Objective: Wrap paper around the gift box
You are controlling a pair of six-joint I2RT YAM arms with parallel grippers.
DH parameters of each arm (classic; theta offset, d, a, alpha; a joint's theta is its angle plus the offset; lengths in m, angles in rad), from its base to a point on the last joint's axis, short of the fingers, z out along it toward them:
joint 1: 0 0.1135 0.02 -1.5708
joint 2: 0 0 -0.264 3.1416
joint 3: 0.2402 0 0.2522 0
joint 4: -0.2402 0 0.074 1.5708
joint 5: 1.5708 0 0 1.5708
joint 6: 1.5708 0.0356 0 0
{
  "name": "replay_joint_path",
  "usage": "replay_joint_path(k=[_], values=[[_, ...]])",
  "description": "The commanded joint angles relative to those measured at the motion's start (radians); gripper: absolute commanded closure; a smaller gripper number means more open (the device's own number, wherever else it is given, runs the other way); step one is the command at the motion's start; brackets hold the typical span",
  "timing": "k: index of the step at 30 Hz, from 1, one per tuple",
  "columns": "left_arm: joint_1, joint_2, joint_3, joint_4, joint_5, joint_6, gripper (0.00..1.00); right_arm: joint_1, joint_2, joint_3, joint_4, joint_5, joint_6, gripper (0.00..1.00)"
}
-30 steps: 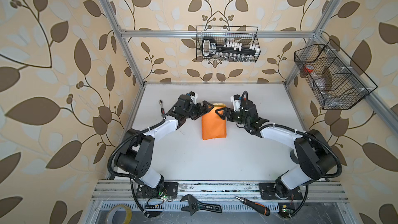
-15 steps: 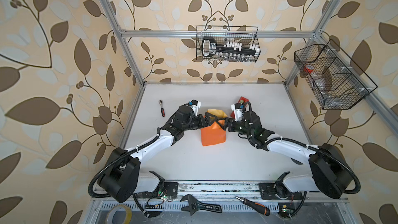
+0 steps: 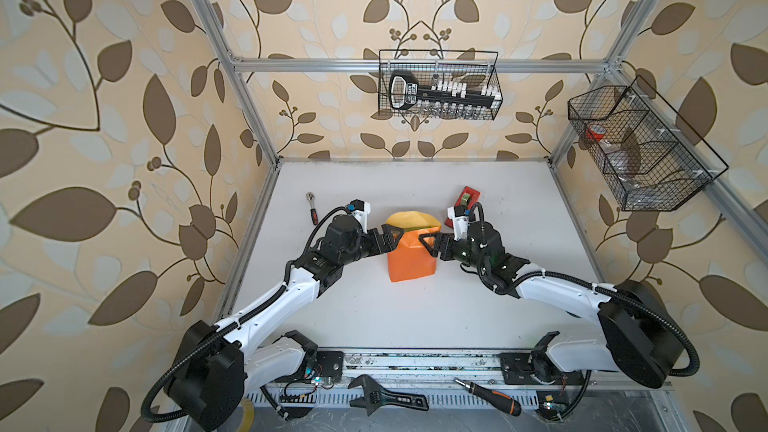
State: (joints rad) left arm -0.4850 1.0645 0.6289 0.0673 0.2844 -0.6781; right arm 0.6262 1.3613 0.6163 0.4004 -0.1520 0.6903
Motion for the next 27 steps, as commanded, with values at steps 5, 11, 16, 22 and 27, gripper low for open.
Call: replay_joint_path(k=[5, 11, 16, 22, 27], values=[[-0.065, -0.091, -0.098, 0.036, -0.034, 0.046, 0.01, 0.003, -0.011, -0.013, -0.013, 0.022, -0.024, 0.24], [-0.083, 0.058, -0.03, 0.044, -0.048, 0.08, 0.01, 0.003, -0.008, -0.014, -0.013, 0.024, -0.026, 0.24], [-0.083, 0.127, 0.014, 0.055, -0.085, 0.094, 0.01, 0.004, 0.005, -0.01, -0.013, 0.016, -0.036, 0.24], [-0.082, 0.148, 0.022, 0.083, -0.06, 0.074, 0.01, 0.003, 0.0, -0.007, -0.024, 0.016, -0.05, 0.24], [-0.082, 0.123, 0.02, 0.079, -0.048, 0.075, 0.01, 0.004, -0.001, -0.001, -0.028, 0.016, -0.056, 0.24]])
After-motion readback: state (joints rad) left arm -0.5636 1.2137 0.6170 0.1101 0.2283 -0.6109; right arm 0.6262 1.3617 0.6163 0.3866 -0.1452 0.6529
